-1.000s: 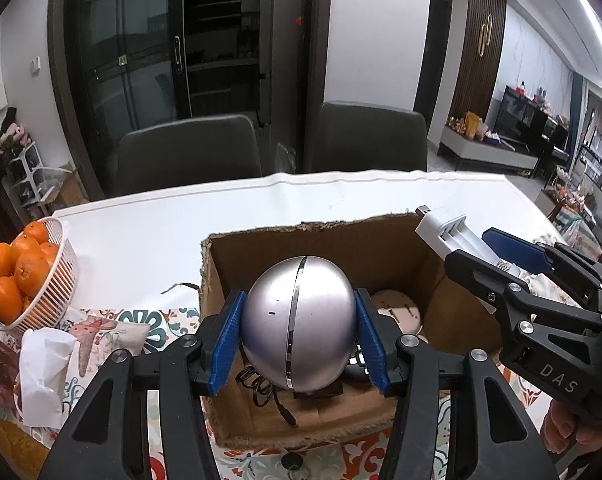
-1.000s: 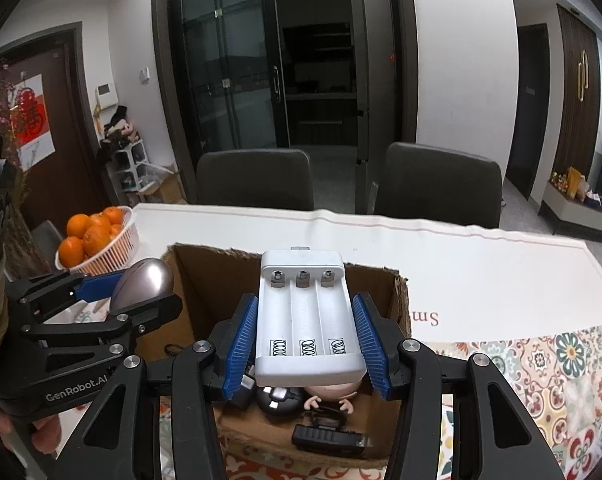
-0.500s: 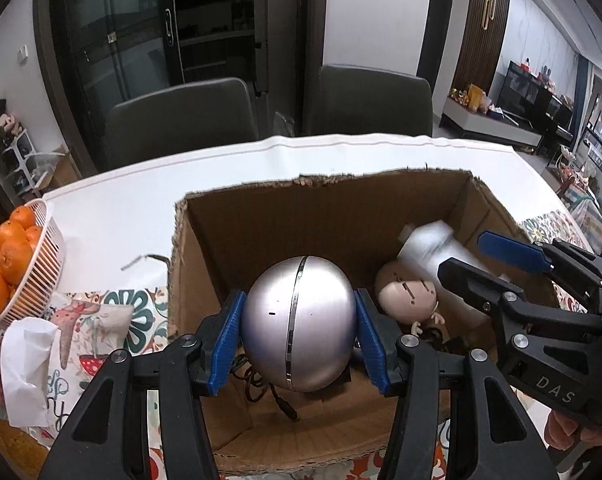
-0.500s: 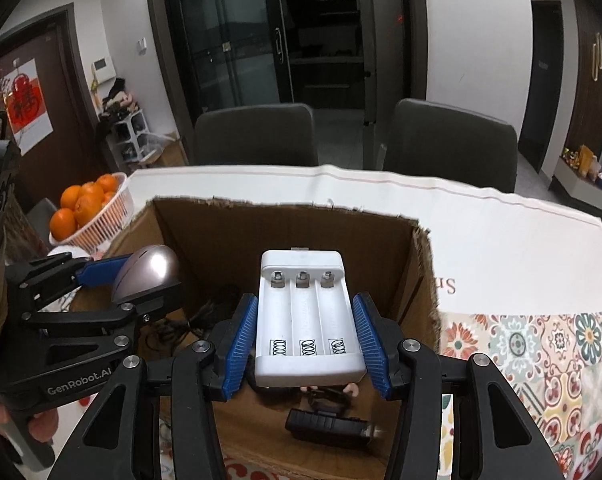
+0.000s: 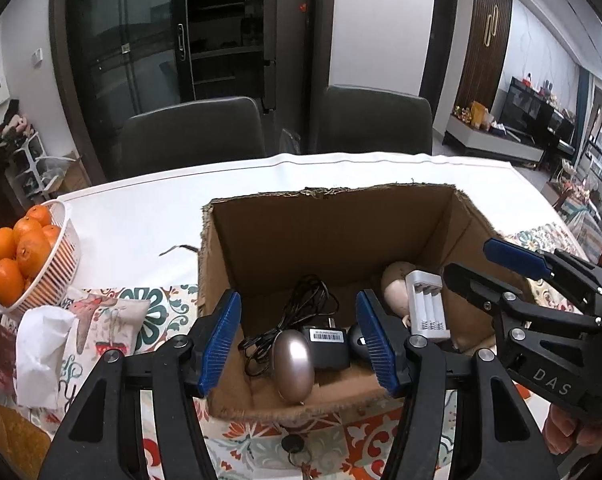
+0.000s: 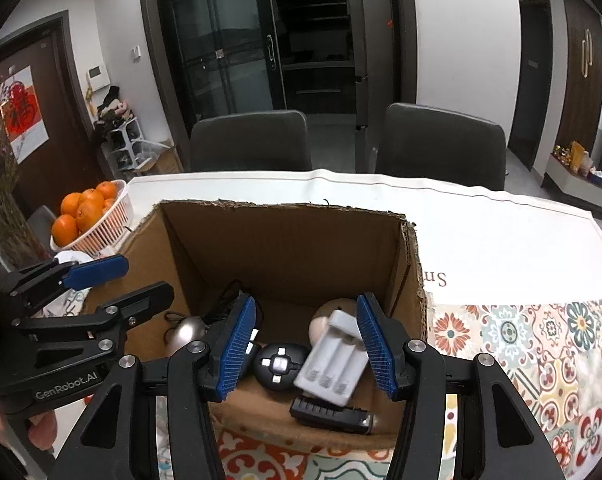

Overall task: Organize rigid objects
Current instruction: 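Move the left tool to the white plug adapter while the right tool approaches the astronaut figure, then grasp the white plug adapter with the left tool while the right tool grasps the astronaut figure, then carry the plug adapter with the left tool while the right tool carries the astronaut figure to the box, then open the left tool inside the box while the right tool releases the astronaut figure inside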

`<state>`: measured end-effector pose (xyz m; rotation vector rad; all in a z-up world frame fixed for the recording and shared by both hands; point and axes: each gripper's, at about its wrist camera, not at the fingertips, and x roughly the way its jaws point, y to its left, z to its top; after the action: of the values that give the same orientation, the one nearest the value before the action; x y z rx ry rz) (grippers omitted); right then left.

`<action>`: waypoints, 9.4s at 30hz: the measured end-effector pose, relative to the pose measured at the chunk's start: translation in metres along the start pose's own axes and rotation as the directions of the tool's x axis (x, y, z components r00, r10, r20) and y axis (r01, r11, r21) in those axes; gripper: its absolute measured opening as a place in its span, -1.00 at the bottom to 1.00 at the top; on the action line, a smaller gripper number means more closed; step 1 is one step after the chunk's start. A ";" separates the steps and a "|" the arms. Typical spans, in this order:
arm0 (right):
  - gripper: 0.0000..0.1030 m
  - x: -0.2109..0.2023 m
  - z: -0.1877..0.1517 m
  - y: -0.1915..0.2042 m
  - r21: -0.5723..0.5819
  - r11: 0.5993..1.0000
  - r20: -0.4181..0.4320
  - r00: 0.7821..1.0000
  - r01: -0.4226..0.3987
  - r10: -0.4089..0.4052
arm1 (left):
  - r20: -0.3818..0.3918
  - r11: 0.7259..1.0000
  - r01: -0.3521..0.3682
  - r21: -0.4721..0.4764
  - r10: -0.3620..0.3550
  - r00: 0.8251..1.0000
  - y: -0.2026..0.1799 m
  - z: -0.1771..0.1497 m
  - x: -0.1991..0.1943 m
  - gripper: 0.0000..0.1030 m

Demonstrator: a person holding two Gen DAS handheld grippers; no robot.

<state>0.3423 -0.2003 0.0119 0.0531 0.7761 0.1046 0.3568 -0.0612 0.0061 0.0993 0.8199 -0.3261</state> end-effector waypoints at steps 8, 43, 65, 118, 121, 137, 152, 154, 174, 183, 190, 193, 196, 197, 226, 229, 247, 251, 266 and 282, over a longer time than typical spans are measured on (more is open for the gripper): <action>0.05 -0.034 -0.005 0.017 -0.006 1.000 0.063 0.998 0.022 -0.021 | 0.069 1.000 -0.008 -0.014 0.009 0.998 0.005 -0.013 -0.038 0.22; 0.06 -0.076 -0.091 0.081 -0.072 0.995 0.100 0.992 -0.063 0.070 | 0.085 0.995 -0.099 -0.030 0.101 0.991 0.029 -0.138 -0.099 0.34; 0.06 -0.047 -0.141 0.094 -0.075 0.989 -0.032 0.992 -0.124 0.122 | 0.001 0.999 -0.041 -0.016 0.041 0.999 0.029 -0.191 -0.073 0.34; -0.13 0.041 -0.160 0.105 -0.015 0.970 -0.206 0.951 -0.241 0.232 | -0.080 0.999 0.017 0.032 -0.015 0.997 0.042 -0.204 0.011 0.23; -0.18 0.042 -0.159 0.104 -0.019 0.972 -0.201 0.953 -0.235 0.226 | -0.084 0.996 0.021 0.082 -0.014 0.996 0.037 -0.201 0.015 0.24; -0.40 0.048 -0.157 0.094 0.022 0.966 -0.218 0.941 -0.259 0.258 | -0.088 0.991 0.032 0.130 -0.021 0.996 0.034 -0.193 0.021 -0.09; -0.43 0.029 -0.160 0.096 -0.026 0.983 -0.179 0.969 -0.179 0.172 | -0.069 0.999 0.019 -0.040 -0.021 0.997 0.045 -0.192 -0.003 -0.15; -0.43 0.024 -0.158 0.092 -0.006 0.985 -0.168 0.971 -0.175 0.172 | -0.062 0.998 0.025 -0.052 -0.028 0.998 0.044 -0.191 -0.006 -0.15; -0.43 -0.025 -0.140 0.081 0.020 0.985 -0.042 0.984 -0.170 0.170 | 0.061 0.996 0.043 -0.078 -0.038 0.997 0.029 -0.168 -0.055 -0.15; -0.43 -0.057 -0.132 0.072 0.016 0.989 0.043 0.989 -0.145 0.145 | 0.119 0.997 0.052 -0.060 -0.045 0.992 0.012 -0.152 -0.078 -0.15; -0.43 -0.083 -0.124 0.063 0.012 0.991 0.106 0.986 -0.131 0.129 | 0.162 0.997 0.067 -0.042 -0.059 0.985 0.000 -0.138 -0.093 -0.15; -0.43 -0.092 -0.117 0.061 0.009 0.992 0.131 0.984 -0.124 0.121 | 0.184 0.997 0.067 -0.029 -0.061 0.981 -0.004 -0.130 -0.098 -0.15; -0.43 -0.101 -0.110 0.057 0.008 0.993 0.157 0.981 -0.121 0.118 | 0.204 0.997 0.069 -0.018 -0.064 0.977 -0.008 -0.121 -0.104 -0.15; -0.43 -0.102 -0.108 0.056 0.009 0.993 0.164 0.980 -0.120 0.117 | 0.213 0.997 0.071 -0.014 -0.067 0.975 -0.010 -0.117 -0.106 -0.15; -0.43 -0.124 -0.018 0.040 -0.038 0.998 0.311 0.948 -0.050 0.059 | 0.273 0.998 0.066 0.007 -0.065 0.960 -0.012 -0.036 -0.101 -0.15; -0.43 -0.117 -0.012 0.037 -0.039 0.998 0.306 0.950 -0.049 0.059 | 0.269 0.998 0.063 0.007 -0.063 0.961 -0.011 -0.028 -0.096 -0.15; -0.43 -0.069 0.015 0.025 -0.048 0.998 0.241 0.969 -0.035 0.045 | 0.198 0.999 0.039 0.010 -0.040 0.979 -0.006 0.001 -0.046 -0.15; -0.43 -0.054 0.018 0.019 -0.043 0.998 0.211 0.976 -0.034 0.042 | 0.181 0.999 0.031 0.017 -0.034 0.983 -0.008 0.005 -0.035 -0.15; -0.43 -0.003 0.013 0.001 -0.019 0.999 0.090 0.996 -0.027 0.029 | 0.033 0.999 0.025 0.031 -0.026 0.999 -0.012 0.004 0.019 -0.15; -0.37 -0.022 0.000 0.007 0.004 0.999 0.089 0.996 0.033 -0.033 | 0.121 0.998 -0.062 -0.011 0.063 0.991 -0.010 -0.007 -0.021 -0.12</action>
<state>0.3265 -0.1963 0.0281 0.0474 0.6880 0.0694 0.3352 -0.0639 0.0165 0.0971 0.6964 -0.2676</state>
